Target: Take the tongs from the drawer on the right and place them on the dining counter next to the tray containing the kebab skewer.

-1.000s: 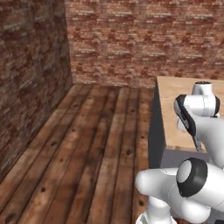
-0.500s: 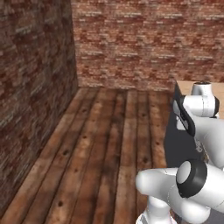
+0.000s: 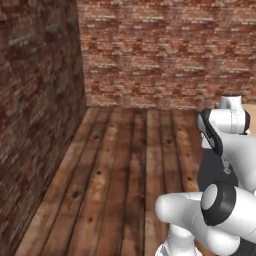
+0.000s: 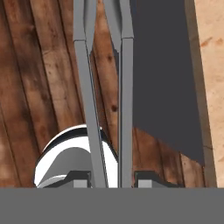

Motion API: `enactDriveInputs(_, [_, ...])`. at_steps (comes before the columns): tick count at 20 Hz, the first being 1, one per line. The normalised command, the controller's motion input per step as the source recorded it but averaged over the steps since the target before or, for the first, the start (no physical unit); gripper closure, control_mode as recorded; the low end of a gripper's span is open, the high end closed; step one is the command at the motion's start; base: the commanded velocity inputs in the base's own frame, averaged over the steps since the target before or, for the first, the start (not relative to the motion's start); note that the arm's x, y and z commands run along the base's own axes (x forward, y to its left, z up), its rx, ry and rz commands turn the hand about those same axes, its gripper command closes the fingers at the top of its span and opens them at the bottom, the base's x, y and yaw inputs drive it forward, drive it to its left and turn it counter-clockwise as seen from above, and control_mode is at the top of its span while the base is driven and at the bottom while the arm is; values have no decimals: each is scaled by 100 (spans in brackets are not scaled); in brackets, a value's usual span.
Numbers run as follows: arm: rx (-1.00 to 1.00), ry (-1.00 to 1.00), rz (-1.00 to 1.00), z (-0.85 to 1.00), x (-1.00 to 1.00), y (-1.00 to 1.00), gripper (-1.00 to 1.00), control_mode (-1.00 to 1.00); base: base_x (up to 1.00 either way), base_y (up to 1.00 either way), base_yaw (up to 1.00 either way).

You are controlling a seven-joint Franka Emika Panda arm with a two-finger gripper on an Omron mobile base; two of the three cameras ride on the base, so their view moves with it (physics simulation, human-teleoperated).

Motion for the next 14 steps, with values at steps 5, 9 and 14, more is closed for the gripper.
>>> enactDriveInputs(5, [0,0,0,0,0,0,100,100,91,3,-7])
enactDriveInputs(9, [0,0,0,0,0,0,100,100,90,1,-7])
enactDriveInputs(14, [0,0,0,0,0,0,100,100,90,2,-7])
